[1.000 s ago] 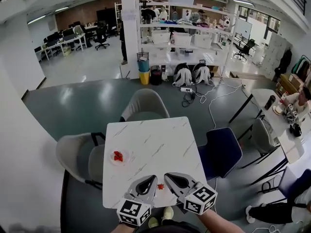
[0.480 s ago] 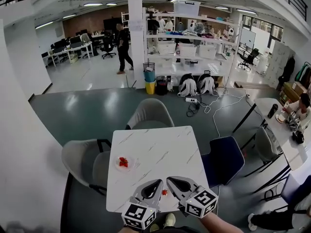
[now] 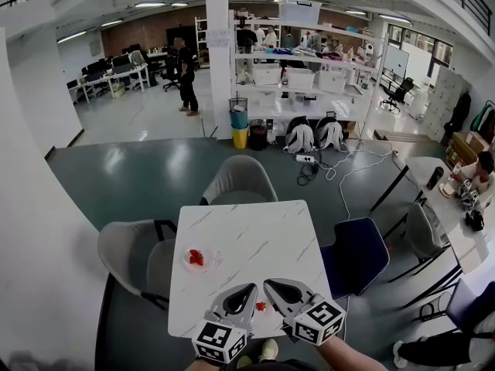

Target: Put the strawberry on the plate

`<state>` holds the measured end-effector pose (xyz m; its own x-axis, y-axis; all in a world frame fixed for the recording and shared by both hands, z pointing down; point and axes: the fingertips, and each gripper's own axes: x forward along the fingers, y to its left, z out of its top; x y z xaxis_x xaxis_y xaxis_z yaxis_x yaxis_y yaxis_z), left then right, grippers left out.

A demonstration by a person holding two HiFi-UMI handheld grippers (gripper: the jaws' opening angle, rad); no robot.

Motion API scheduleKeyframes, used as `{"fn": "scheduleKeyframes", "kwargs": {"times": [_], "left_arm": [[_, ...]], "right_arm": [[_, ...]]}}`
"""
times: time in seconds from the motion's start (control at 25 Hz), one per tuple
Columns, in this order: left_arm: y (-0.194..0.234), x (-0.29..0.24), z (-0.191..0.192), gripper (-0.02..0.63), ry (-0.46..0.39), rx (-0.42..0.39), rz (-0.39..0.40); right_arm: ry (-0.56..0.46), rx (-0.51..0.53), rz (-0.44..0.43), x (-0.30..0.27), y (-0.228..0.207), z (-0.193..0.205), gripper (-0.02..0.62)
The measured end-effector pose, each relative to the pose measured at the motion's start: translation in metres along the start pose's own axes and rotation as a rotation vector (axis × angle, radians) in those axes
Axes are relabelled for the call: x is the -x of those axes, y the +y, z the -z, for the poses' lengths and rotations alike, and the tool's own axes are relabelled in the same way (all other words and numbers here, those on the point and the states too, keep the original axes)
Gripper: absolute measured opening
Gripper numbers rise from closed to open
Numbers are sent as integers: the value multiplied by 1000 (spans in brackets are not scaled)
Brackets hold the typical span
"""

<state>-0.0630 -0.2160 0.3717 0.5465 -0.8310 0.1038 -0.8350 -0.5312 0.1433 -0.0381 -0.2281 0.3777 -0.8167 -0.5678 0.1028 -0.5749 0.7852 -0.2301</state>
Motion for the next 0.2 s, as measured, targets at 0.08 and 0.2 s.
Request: {"fn": "scheduleKeyframes", "kwargs": {"times": [0.08, 0.2], "left_arm": [[1, -2, 0, 9, 0, -1, 1], [2, -4, 0, 9, 1, -5, 6]], "right_arm": [[-2, 1, 2, -1, -2, 0, 2], [-4, 3, 5, -2, -4, -2, 2]]}}
